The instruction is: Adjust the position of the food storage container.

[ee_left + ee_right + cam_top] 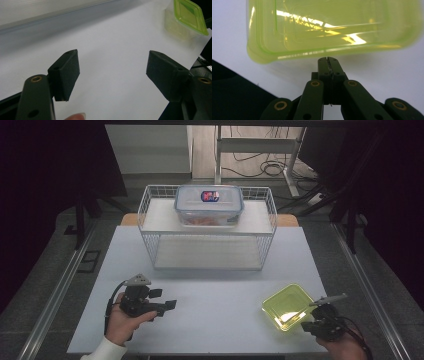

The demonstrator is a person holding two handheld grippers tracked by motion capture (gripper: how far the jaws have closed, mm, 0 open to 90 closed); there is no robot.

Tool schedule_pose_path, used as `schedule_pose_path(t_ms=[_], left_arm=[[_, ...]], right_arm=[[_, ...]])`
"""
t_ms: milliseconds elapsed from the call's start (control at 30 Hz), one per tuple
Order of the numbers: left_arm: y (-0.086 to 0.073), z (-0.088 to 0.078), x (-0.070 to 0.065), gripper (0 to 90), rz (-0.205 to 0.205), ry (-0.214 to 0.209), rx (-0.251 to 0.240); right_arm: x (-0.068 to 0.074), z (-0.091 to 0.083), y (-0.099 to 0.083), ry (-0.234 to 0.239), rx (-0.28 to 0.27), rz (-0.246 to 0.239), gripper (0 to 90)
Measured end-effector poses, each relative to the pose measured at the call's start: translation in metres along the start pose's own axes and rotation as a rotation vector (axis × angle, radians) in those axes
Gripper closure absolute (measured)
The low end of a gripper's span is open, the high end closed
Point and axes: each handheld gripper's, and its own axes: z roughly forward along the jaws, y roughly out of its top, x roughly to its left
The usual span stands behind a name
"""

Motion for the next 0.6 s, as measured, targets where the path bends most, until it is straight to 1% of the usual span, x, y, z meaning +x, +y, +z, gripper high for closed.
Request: schedule_pose_path(t_ms=[67,133,200,300,467,600], left_arm=[[0.000,0.001,0.000,26.2,-0.001,0.001,0.001],[0.000,0.002,0.000,26.2,0.000,0.001,0.005],[0.000,0.002,0.000,26.2,-0.001,0.002,0.004],[0.001,0.003,0.000,26.2,-0.002,0.002,0.002],[0.001,0.003,0.000,26.2,-0.006,0.003,0.003],[0.000,0.003,0.001,26.2,-0.007,0.005,0.008]], right_arm=[[-0.007,-0.011,-0.001,-0.013,-0.032,0.024,89.4],[-0.018,-0.021,0.000,-0.042,-0.075,0.047,89.4],[-0.026,-0.025,0.003,-0.061,-0.099,0.058,89.4],[-0.041,-0.024,0.011,-0.089,-0.134,0.090,89.4],[-0.061,-0.017,0.026,-0.148,-0.180,0.110,89.4],[-0.067,-0.004,0.028,-0.182,-0.175,0.095,89.4]])
